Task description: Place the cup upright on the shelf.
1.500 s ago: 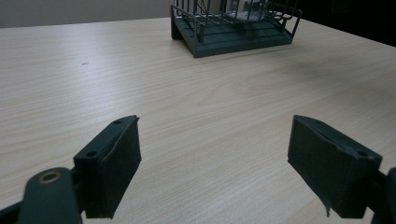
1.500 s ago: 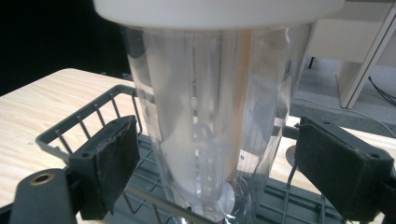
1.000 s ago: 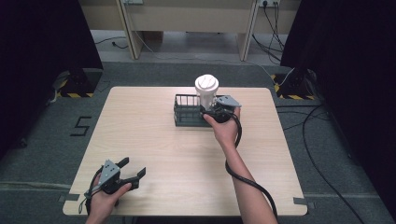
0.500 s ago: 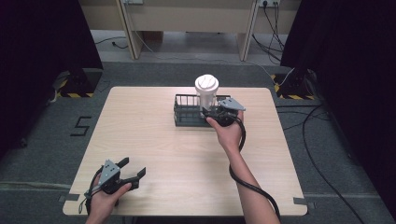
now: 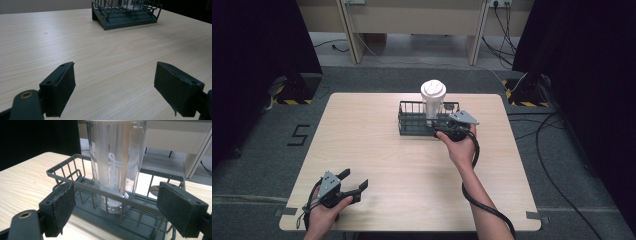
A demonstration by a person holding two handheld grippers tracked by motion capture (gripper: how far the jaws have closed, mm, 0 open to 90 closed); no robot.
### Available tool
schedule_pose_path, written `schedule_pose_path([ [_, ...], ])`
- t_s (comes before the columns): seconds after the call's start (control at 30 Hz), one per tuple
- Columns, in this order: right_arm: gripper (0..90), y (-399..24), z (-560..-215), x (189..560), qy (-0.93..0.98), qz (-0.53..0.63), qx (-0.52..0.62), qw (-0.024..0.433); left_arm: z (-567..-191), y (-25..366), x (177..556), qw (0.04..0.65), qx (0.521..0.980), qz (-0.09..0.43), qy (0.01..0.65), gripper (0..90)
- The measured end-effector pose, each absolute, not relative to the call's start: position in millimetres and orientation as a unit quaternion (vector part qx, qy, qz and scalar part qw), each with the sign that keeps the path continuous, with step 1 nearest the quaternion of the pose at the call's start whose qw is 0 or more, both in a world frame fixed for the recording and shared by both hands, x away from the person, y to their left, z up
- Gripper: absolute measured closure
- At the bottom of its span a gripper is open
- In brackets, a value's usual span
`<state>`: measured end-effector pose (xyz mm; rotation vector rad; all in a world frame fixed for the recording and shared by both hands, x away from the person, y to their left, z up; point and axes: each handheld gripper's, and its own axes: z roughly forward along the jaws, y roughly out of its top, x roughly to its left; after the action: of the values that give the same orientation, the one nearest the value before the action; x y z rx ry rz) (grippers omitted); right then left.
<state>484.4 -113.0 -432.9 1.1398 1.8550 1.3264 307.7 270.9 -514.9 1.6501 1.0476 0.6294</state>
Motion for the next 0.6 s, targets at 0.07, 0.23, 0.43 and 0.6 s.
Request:
schedule_pose_path([
  [0.07, 16.3, -115, -434, 482, 0.697, 0.497, 0.428, 0.29, -515, 271, 308, 0.517, 0.688, 0.262, 0.437, 16.6],
  [0.23, 16.4, -121, -435, 475, 0.696, 0.496, 0.431, 0.29, -515, 271, 308, 0.518, 0.687, 0.262, 0.437, 16.6],
  [0.43, 16.4, -128, -436, 468, 0.696, 0.495, 0.432, 0.289, -515, 271, 308, 0.516, 0.688, 0.262, 0.437, 16.6],
  [0.6, 16.5, -134, -436, 461, 0.695, 0.497, 0.433, 0.288, -515, 271, 308, 0.516, 0.688, 0.263, 0.437, 16.6],
])
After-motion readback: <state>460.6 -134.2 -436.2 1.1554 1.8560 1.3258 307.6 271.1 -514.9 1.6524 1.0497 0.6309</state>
